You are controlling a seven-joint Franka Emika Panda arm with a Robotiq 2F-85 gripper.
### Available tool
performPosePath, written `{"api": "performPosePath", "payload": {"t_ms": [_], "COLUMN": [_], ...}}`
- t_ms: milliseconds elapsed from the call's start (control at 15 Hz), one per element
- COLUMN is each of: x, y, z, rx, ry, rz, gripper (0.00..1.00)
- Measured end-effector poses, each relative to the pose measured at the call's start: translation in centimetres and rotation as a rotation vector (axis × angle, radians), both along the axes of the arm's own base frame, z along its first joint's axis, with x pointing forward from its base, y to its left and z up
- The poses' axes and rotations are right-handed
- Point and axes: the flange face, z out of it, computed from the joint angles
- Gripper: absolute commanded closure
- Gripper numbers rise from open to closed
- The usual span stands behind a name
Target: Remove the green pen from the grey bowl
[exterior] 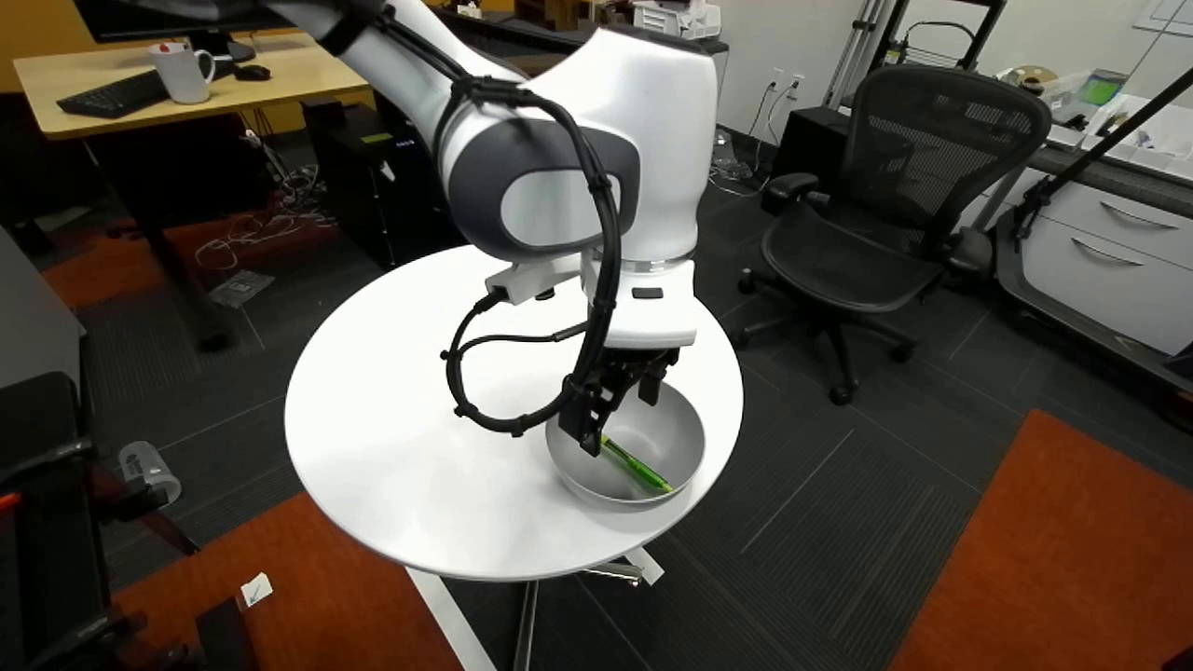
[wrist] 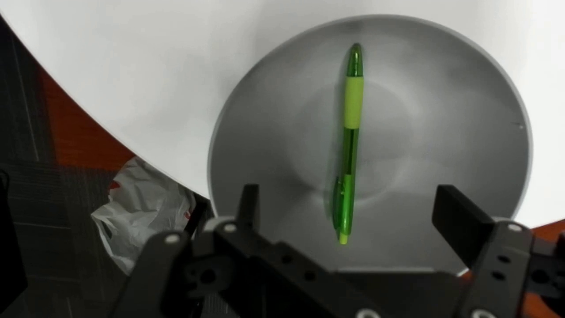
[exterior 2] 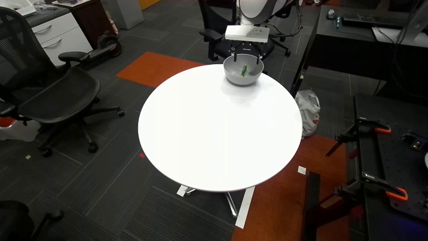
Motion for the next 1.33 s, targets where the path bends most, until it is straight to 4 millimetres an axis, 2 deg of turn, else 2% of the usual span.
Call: {"api": "performPosePath", "payload": {"t_ms": [467,533,600,667,1200,1333], "x": [0.0,0.0,0.0,0.0,0.1,0.1], "y": [-0.5,-0.5,-0.6,-0.7,-1.2,-1.2], "z": [-3.3,-3.7,-4.0,-4.4,-5.9,-6.0], "rx": [0.01,0.01,0.009,0.007,-0.001,-0.002], "ry": [0.03,0.035,0.039,0.042,0.055,0.055], "rz": [-0.016,-0.016,-0.017,-0.018,-0.042,-0.043], "gripper": [0.0,0.25,0.26,0.32,0.95,1.0]}}
